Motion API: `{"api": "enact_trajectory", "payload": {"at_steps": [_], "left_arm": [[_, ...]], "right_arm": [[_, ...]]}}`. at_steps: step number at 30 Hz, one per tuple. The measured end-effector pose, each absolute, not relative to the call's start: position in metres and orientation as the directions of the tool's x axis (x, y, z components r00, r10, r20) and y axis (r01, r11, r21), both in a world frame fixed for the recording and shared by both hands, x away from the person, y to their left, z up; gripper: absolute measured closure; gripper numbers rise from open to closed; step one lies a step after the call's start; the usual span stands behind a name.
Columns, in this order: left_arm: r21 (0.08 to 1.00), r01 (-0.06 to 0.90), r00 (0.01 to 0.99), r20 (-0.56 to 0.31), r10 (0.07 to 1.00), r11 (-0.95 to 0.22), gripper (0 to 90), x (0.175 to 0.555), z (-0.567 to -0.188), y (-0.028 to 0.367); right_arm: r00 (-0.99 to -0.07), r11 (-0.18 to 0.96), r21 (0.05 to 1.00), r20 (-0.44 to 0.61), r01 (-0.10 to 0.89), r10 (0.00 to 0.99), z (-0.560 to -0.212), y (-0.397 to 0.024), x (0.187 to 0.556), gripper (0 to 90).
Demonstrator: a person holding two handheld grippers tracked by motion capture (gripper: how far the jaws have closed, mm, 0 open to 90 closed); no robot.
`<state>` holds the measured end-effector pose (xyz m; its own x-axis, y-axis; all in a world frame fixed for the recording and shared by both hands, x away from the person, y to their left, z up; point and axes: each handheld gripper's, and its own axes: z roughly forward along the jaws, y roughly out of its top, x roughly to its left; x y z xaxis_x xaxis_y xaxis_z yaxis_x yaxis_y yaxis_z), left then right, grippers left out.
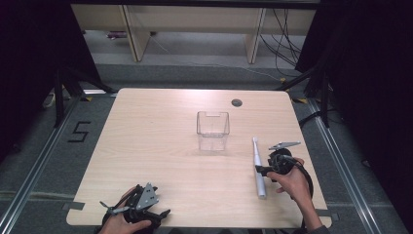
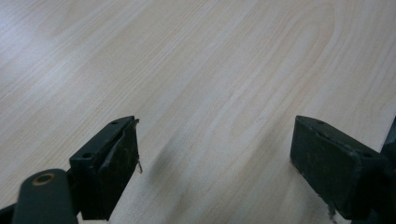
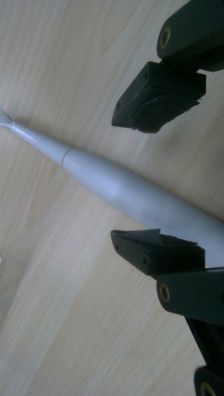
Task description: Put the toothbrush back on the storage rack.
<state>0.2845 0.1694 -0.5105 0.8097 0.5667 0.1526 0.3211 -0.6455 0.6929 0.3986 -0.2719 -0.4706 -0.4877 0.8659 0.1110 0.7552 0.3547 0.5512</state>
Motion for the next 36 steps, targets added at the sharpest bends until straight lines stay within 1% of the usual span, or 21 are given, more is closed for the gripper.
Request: {"api": "enact_trajectory", "payload": {"at_steps": [2, 4, 6, 7, 11, 12, 13, 14, 16, 17, 21, 22, 23, 26, 28, 29, 30, 31, 33, 35, 36], "left_arm": [[0.688, 0.319, 0.816, 0.15, 0.558, -0.652, 15.1, 0.284, -0.51, 0.17], [0.698, 0.322, 0.81, 0.146, 0.568, -0.639, 15.1, 0.284, -0.51, 0.17], [0.701, 0.334, 0.806, 0.134, 0.577, -0.63, 15.1, 0.284, -0.511, 0.169], [0.699, 0.32, 0.811, 0.146, 0.567, -0.639, 15.1, 0.285, -0.51, 0.17], [0.709, 0.324, 0.806, 0.14, 0.575, -0.627, 15.1, 0.284, -0.51, 0.169], [0.706, 0.32, 0.806, 0.147, 0.573, -0.632, 15.1, 0.284, -0.51, 0.17], [0.706, 0.32, 0.806, 0.147, 0.573, -0.632, 15.1, 0.284, -0.51, 0.17], [0.709, 0.322, 0.805, 0.143, 0.575, -0.627, 15.1, 0.284, -0.51, 0.17], [0.714, 0.332, 0.8, 0.134, 0.585, -0.617, 15.1, 0.283, -0.51, 0.169], [0.701, 0.327, 0.806, 0.143, 0.574, -0.633, 15.1, 0.284, -0.509, 0.17], [0.703, 0.322, 0.809, 0.144, 0.57, -0.634, 15.1, 0.284, -0.51, 0.17], [0.709, 0.323, 0.807, 0.14, 0.574, -0.627, 15.1, 0.284, -0.51, 0.169], [0.71, 0.323, 0.805, 0.142, 0.576, -0.626, 15.1, 0.284, -0.51, 0.169], [0.71, 0.321, 0.804, 0.144, 0.576, -0.626, 15.1, 0.284, -0.509, 0.17], [0.702, 0.319, 0.807, 0.152, 0.571, -0.637, 15.1, 0.284, -0.509, 0.171], [0.708, 0.323, 0.804, 0.145, 0.577, -0.628, 15.1, 0.284, -0.51, 0.17], [0.708, 0.323, 0.804, 0.145, 0.577, -0.628, 15.1, 0.284, -0.51, 0.17], [0.705, 0.329, 0.804, 0.139, 0.578, -0.628, 15.1, 0.284, -0.51, 0.17], [0.712, 0.324, 0.804, 0.141, 0.578, -0.623, 15.1, 0.283, -0.509, 0.169], [0.712, 0.324, 0.803, 0.141, 0.579, -0.623, 15.1, 0.283, -0.509, 0.169], [0.713, 0.33, 0.8, 0.137, 0.585, -0.618, 15.1, 0.283, -0.51, 0.169]], "right_arm": [[-0.493, 0.361, 0.551, 0.107, 0.752, 0.864, -0.471, -0.271, 0.4, 39.7], [-0.479, 0.37, 0.533, 0.076, 0.761, 0.874, -0.473, -0.265, 0.403, 40.0], [-0.493, 0.386, 0.529, 0.071, 0.756, 0.867, -0.473, -0.265, 0.405, 40.1], [-0.496, 0.392, 0.522, 0.072, 0.758, 0.865, -0.474, -0.263, 0.406, 40.2], [-0.493, 0.402, 0.503, 0.056, 0.765, 0.868, -0.477, -0.257, 0.409, 41.4], [-0.499, 0.42, 0.47, 0.052, 0.776, 0.865, -0.476, -0.255, 0.411, 42.2], [-0.499, 0.42, 0.47, 0.052, 0.776, 0.865, -0.476, -0.255, 0.411, 42.2], [-0.509, 0.43, 0.479, 0.042, 0.765, 0.86, -0.477, -0.255, 0.413, 42.9], [-0.498, 0.424, 0.453, 0.051, 0.784, 0.866, -0.478, -0.254, 0.415, 44.9], [-0.51, 0.435, 0.454, 0.051, 0.777, 0.859, -0.479, -0.255, 0.416, 45.6], [-0.503, 0.433, 0.431, 0.057, 0.792, 0.862, -0.478, -0.254, 0.416, 48.9], [-0.538, 0.472, 0.441, 0.028, 0.763, 0.843, -0.48, -0.256, 0.419, 49.6], [-0.505, 0.438, 0.426, 0.055, 0.792, 0.861, -0.48, -0.254, 0.418, 51.7], [-0.525, 0.468, 0.389, 0.049, 0.793, 0.85, -0.48, -0.256, 0.423, 57.3], [-0.528, 0.473, 0.391, 0.041, 0.789, 0.848, -0.481, -0.256, 0.424, 58.4], [-0.511, 0.462, 0.37, 0.042, 0.806, 0.858, -0.481, -0.255, 0.424, 59.6], [-0.551, 0.503, 0.361, 0.035, 0.785, 0.834, -0.479, -0.256, 0.426, 61.2], [-0.551, 0.503, 0.361, 0.035, 0.785, 0.834, -0.479, -0.256, 0.426, 61.2], [-0.565, 0.526, 0.316, 0.039, 0.79, 0.824, -0.477, -0.255, 0.429, 64.5], [-0.579, 0.545, 0.308, 0.023, 0.78, 0.815, -0.477, -0.254, 0.431, 64.8], [-0.599, 0.573, 0.277, 0.013, 0.771, 0.8, -0.476, -0.253, 0.434, 65.2]]}}
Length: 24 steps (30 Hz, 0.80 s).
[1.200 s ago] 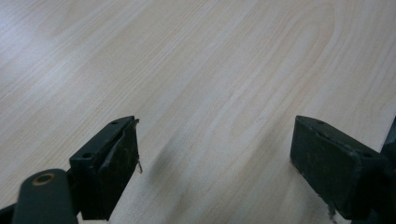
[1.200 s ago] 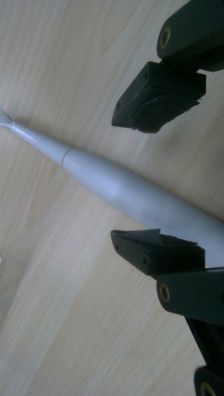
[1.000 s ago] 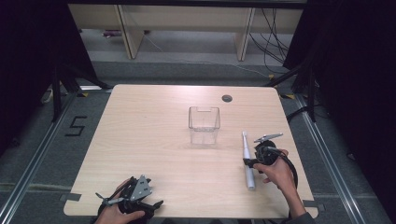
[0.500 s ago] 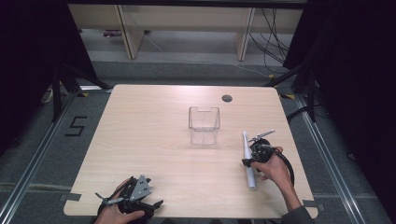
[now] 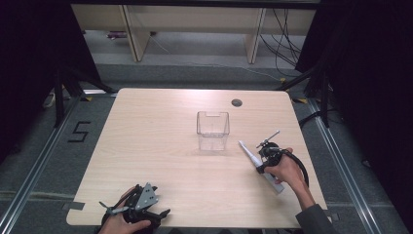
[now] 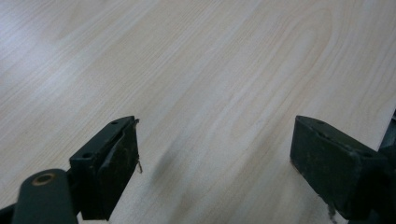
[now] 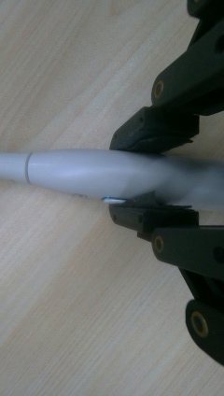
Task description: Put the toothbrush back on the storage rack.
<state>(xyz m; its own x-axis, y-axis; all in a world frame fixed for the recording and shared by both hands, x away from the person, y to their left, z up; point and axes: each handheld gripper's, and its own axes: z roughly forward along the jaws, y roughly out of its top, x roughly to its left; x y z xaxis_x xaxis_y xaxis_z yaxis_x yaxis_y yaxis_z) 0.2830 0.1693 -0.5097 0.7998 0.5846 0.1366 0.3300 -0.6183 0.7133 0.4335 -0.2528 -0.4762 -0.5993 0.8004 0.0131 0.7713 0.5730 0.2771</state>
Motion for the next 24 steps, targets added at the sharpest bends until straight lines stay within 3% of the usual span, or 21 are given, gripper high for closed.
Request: {"api": "enact_trajectory", "payload": {"at_steps": [8, 24], "left_arm": [[0.713, 0.323, 0.804, 0.139, 0.577, -0.623, 15.1, 0.283, -0.509, 0.17], [0.708, 0.323, 0.806, 0.142, 0.575, -0.628, 15.1, 0.284, -0.51, 0.169]], "right_arm": [[-0.631, 0.62, 0.193, -0.006, 0.76, 0.776, -0.474, -0.246, 0.44, 65.8], [-0.656, 0.646, 0.206, -0.023, 0.735, 0.754, -0.463, -0.258, 0.438, 66.6]]}}
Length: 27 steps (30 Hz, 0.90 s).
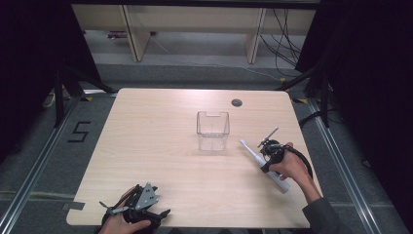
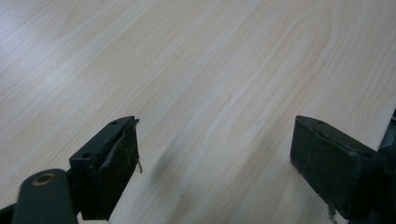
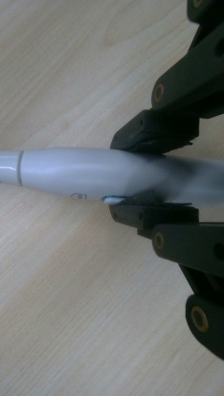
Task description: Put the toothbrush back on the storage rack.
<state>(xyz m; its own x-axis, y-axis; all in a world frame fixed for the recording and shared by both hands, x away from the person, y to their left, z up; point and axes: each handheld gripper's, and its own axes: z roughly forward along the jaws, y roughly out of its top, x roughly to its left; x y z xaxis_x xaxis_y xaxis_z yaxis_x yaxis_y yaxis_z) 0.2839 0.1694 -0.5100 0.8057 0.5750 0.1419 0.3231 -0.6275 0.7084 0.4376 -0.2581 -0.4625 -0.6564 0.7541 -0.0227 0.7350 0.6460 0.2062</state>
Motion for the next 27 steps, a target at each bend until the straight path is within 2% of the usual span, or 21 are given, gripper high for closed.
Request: {"api": "enact_trajectory", "payload": {"at_steps": [11, 17, 18, 20, 21, 23, 27], "left_arm": [[0.709, 0.325, 0.808, 0.135, 0.573, -0.626, 15.1, 0.284, -0.51, 0.169], [0.709, 0.326, 0.808, 0.135, 0.574, -0.626, 15.1, 0.284, -0.51, 0.169], [0.702, 0.322, 0.811, 0.142, 0.568, -0.635, 15.1, 0.284, -0.51, 0.17], [0.709, 0.322, 0.807, 0.141, 0.574, -0.627, 15.0, 0.284, -0.51, 0.169], [0.714, 0.324, 0.807, 0.135, 0.576, -0.621, 15.1, 0.284, -0.51, 0.169], [0.712, 0.334, 0.803, 0.129, 0.582, -0.618, 15.1, 0.283, -0.51, 0.169], [0.717, 0.325, 0.802, 0.136, 0.581, -0.617, 15.0, 0.284, -0.51, 0.169]], "right_arm": [[-0.645, 0.636, 0.256, -0.058, 0.728, 0.762, -0.452, -0.266, 0.435, 66.8], [-0.618, 0.595, 0.329, -0.042, 0.733, 0.785, -0.43, -0.275, 0.431, 66.8], [-0.616, 0.591, 0.369, -0.06, 0.717, 0.785, -0.422, -0.279, 0.431, 66.8], [-0.616, 0.591, 0.39, -0.073, 0.706, 0.784, -0.417, -0.282, 0.431, 66.8], [-0.585, 0.546, 0.422, -0.044, 0.724, 0.81, -0.413, -0.281, 0.428, 66.8], [-0.586, 0.544, 0.474, -0.068, 0.693, 0.807, -0.406, -0.287, 0.43, 66.8], [-0.575, 0.49, 0.588, -0.052, 0.643, 0.816, -0.4, -0.291, 0.433, 66.7]]}}
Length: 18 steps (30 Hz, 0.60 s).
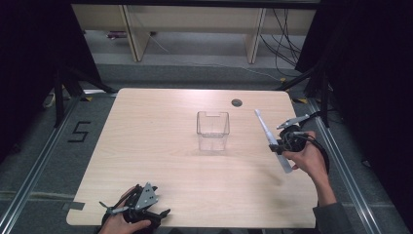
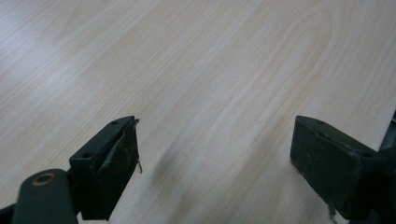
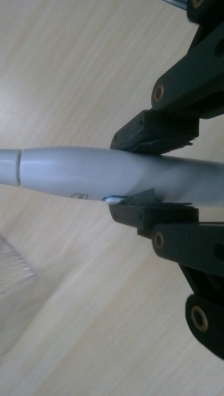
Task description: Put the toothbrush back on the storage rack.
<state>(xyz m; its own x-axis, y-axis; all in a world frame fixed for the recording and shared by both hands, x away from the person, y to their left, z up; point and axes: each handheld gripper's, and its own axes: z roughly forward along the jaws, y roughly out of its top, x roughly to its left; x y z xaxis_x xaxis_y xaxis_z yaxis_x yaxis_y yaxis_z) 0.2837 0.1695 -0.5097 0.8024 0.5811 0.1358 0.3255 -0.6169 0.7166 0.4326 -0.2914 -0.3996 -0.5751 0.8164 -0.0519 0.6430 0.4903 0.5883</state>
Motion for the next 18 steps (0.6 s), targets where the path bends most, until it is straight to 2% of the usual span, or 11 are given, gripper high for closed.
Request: {"api": "enact_trajectory", "payload": {"at_steps": [5, 7, 9, 12, 14, 15, 18], "left_arm": [[0.715, 0.323, 0.804, 0.138, 0.578, -0.62, 15.1, 0.284, -0.509, 0.17], [0.716, 0.324, 0.805, 0.135, 0.578, -0.619, 15.1, 0.284, -0.509, 0.17], [0.716, 0.323, 0.806, 0.136, 0.577, -0.619, 15.1, 0.284, -0.509, 0.17], [0.713, 0.32, 0.807, 0.14, 0.573, -0.624, 15.0, 0.284, -0.509, 0.17], [0.72, 0.323, 0.806, 0.132, 0.578, -0.614, 15.1, 0.284, -0.509, 0.17], [0.719, 0.323, 0.806, 0.132, 0.577, -0.615, 15.0, 0.284, -0.509, 0.17], [0.72, 0.324, 0.806, 0.13, 0.578, -0.614, 15.0, 0.284, -0.509, 0.17]], "right_arm": [[-0.559, 0.442, 0.647, -0.029, 0.622, 0.829, -0.398, -0.286, 0.435, 66.7], [-0.574, 0.453, 0.677, -0.055, 0.58, 0.817, -0.398, -0.285, 0.438, 66.8], [-0.559, 0.411, 0.685, -0.006, 0.602, 0.829, -0.397, -0.28, 0.438, 66.7], [-0.568, 0.423, 0.716, -0.045, 0.555, 0.822, -0.4, -0.278, 0.441, 66.7], [-0.566, 0.398, 0.729, -0.019, 0.557, 0.824, -0.4, -0.275, 0.442, 66.7], [-0.575, 0.417, 0.756, -0.066, 0.504, 0.816, -0.403, -0.276, 0.445, 66.7], [-0.571, 0.391, 0.773, -0.047, 0.499, 0.82, -0.404, -0.274, 0.447, 66.7]]}}
